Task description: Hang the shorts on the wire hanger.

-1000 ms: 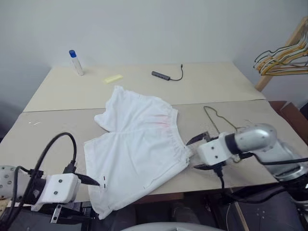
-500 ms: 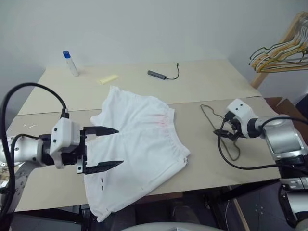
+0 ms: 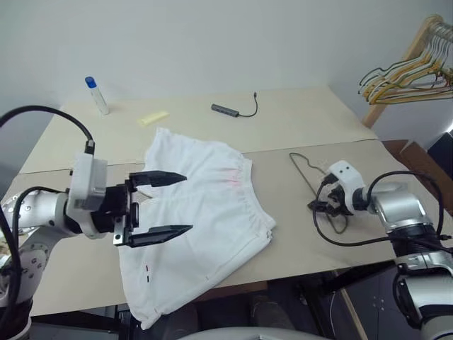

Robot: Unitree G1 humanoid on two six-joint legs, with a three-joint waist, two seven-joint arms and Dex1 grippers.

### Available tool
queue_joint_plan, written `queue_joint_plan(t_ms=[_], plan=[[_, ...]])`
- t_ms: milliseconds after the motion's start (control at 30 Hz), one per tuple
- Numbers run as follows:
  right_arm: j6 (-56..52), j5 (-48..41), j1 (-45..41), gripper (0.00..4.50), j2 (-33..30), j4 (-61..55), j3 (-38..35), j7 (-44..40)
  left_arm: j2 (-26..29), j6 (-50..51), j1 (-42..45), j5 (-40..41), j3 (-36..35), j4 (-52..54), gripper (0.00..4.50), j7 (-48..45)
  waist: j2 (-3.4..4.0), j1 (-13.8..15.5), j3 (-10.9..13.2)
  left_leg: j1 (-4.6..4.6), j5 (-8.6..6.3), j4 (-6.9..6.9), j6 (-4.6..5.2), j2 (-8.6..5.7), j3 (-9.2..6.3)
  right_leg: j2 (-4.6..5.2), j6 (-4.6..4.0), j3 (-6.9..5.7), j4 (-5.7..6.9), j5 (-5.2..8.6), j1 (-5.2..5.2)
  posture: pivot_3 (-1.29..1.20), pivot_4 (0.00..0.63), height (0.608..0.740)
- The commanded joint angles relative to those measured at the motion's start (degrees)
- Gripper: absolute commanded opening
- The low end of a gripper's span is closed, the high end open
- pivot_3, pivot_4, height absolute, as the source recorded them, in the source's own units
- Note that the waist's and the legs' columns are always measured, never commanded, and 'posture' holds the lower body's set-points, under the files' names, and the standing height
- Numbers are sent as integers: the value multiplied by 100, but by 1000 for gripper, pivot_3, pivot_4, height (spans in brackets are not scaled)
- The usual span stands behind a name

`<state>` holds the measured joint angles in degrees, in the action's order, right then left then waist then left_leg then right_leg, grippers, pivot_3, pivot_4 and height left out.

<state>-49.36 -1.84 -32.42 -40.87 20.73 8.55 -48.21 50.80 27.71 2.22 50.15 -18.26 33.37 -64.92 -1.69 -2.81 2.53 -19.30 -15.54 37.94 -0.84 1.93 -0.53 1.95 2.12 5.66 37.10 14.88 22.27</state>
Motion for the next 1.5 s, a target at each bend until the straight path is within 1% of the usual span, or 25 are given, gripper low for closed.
queue_joint_plan(t_ms=[33,100,233,300,400,467,533,600,667,733,767,900,967,1033,1067,1133,1167,1267,1433,1467,1500], plan=[[-19,64,-96,3582,-30,25,138,-53,101,-134,-17,-219,47,90,4500,-58,0,6,0,-1,0,0,0,0,0,0,0,0,-1,0,0,33,0,740],[-61,86,-93,2868,-24,55,213,-65,124,-156,-77,-343,89,63,4500,-86,-1,7,-1,-2,0,0,0,0,0,0,1,0,-2,1,0,34,0,740],[-84,145,-77,1652,-29,93,319,-43,155,-235,-193,-607,172,77,4500,-120,-4,15,-3,-1,0,0,0,0,0,0,1,0,-3,1,-1,36,0,740],[-37,207,-53,952,-53,100,398,-50,178,-221,-228,-728,226,93,4500,-62,-5,17,-3,0,0,0,0,0,0,0,1,0,-3,1,-1,37,0,740],[-70,254,-82,7,-9,146,382,29,216,-350,-313,-1103,380,39,4500,-60,-8,21,-5,-1,0,0,0,1,-1,0,2,-1,-3,1,-1,36,0,740],[-72,299,-99,7,8,114,382,95,205,-396,-337,-1219,429,17,4500,-59,-9,22,-5,-1,0,0,0,1,-1,0,2,-1,-4,1,-1,35,0,740],[-44,304,-142,7,108,73,216,358,161,-418,-315,-1284,478,-6,4500,-10,-15,22,-9,-1,0,0,0,0,-1,0,2,-1,-4,1,-1,36,0,740],[-125,310,-230,7,196,-65,21,650,39,-232,-193,-1280,562,-65,4500,287,-19,22,-12,0,0,0,0,1,-1,0,2,-1,-4,1,-2,36,0,740],[-60,239,-196,7,215,-502,-121,727,-134,122,-24,-1136,648,-167,4500,669,-18,16,-11,0,0,0,0,0,0,1,6,2,-4,-1,-2,32,0,740],[26,130,-131,7,196,-1073,-195,695,-407,531,151,-845,711,-283,4500,1057,3,18,2,-3,0,0,0,0,0,1,7,3,-4,-1,1,30,0,740],[78,75,-87,7,196,-1422,-215,672,-609,834,261,-541,715,-372,4500,1313,12,16,8,-10,0,0,0,0,-2,1,8,3,-4,-2,8,31,0,740],[129,-54,66,7,449,-2696,-277,920,-1776,1730,565,1050,496,-867,4500,2467,17,19,7,-47,-1,-1,1,-1,-14,1,10,0,-1,-4,36,33,0,740],[201,-69,189,7,592,-3221,-187,1009,-2133,1962,602,1324,502,-957,4500,2937,8,17,1,-84,0,2,1,1,-22,0,11,-1,3,-6,52,33,0,740],[519,-58,358,7,743,-3738,2,1055,-2501,2005,641,1466,544,-1016,4500,3413,8,44,1,-96,0,13,-1,-3,-30,1,2,-5,7,-17,79,34,0,740],[761,-45,460,7,836,-3956,101,1089,-2742,2002,702,1625,513,-1094,4500,3741,7,70,1,-101,0,15,-1,-6,-30,4,-18,-5,6,-32,82,34,0,740],[1274,6,673,7,1021,-4291,271,1178,-3129,1999,838,1912,449,-1171,4500,4285,5,112,1,-102,0,17,-1,-13,-30,12,-19,-7,3,-35,79,40,0,740],[1406,-11,745,7,1114,-4399,308,1209,-3238,2013,882,2008,435,-1174,4500,4439,4,125,1,-103,1,22,-2,-14,-30,12,-18,-7,3,-36,80,40,0,740],[1771,49,866,7,1137,-4641,550,1119,-3398,1974,976,1992,523,-1080,4500,4699,4,170,0,-104,2,24,-4,-19,-29,12,-15,-7,2,-38,79,46,0,740],[2043,27,936,7,1119,-4752,658,1017,-3715,1741,1215,1888,524,-1189,4500,5255,2,201,-1,-100,3,25,-6,-21,-30,11,-16,-8,1,-40,75,46,0,740],[2060,68,938,0,1080,-4743,707,984,-3801,1676,1254,1888,502,-1210,4118,5351,2,210,-1,-100,4,25,-6,-21,-30,11,-16,-9,1,-40,75,45,0,740],[2110,122,951,0,1037,-4732,754,956,-3871,1599,1291,1811,506,-1216,3985,5459,1,211,-1,-100,4,25,-7,-22,-31,11,-17,-9,0,-40,74,46,0,740]])
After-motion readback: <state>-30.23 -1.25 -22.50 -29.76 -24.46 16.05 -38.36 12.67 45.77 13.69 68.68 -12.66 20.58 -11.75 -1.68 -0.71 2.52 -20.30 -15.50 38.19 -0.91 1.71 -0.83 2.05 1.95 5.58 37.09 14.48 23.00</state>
